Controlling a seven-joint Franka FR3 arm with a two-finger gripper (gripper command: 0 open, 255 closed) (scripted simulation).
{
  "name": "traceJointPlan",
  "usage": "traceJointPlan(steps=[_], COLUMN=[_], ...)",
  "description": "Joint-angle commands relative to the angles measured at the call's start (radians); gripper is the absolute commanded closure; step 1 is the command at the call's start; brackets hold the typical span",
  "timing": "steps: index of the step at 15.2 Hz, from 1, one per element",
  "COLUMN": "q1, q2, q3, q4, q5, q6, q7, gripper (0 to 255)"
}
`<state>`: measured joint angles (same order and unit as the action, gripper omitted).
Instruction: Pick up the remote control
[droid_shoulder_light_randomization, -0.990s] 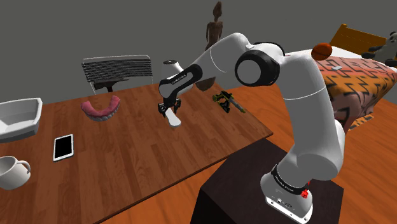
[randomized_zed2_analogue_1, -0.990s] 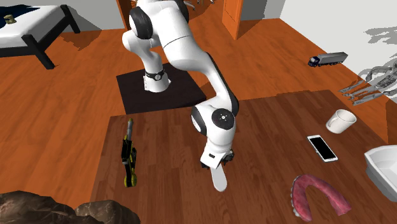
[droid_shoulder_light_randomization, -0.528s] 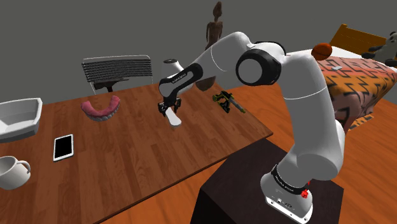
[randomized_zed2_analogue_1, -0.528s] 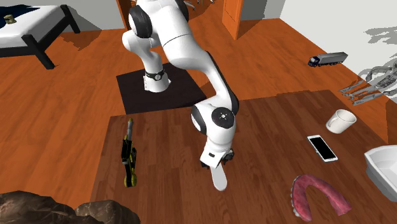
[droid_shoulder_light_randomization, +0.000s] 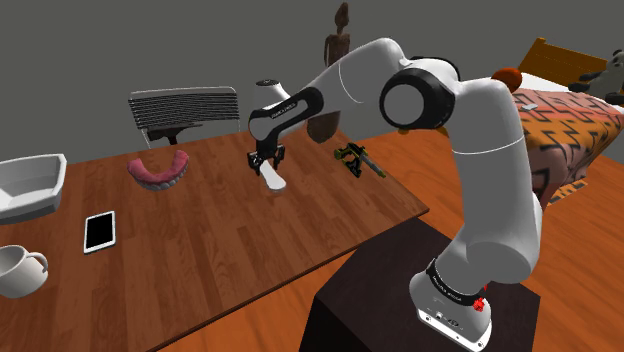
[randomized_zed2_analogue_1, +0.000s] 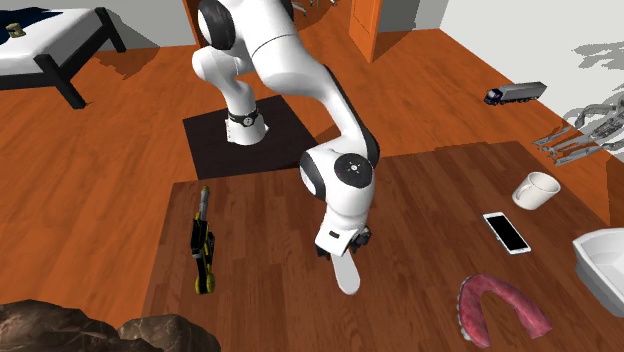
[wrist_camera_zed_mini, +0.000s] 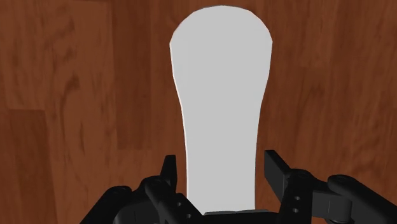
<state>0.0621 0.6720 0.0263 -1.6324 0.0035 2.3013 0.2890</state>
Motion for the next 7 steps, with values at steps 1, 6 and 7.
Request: traceJointPlan(steps=[1, 6, 7], q1=[0.000, -0.001, -0.001], q2=[-0.018, -0.052, -0.052], q3=[0.000, 0.001, 0.001], q4=[-0.001, 0.003, 0.004], q5=[0.000, 0.001, 0.001], q6=[-0.017, -0.055, -0.055], q7=[0.000, 0.000, 0.000], gripper=[255, 255, 255])
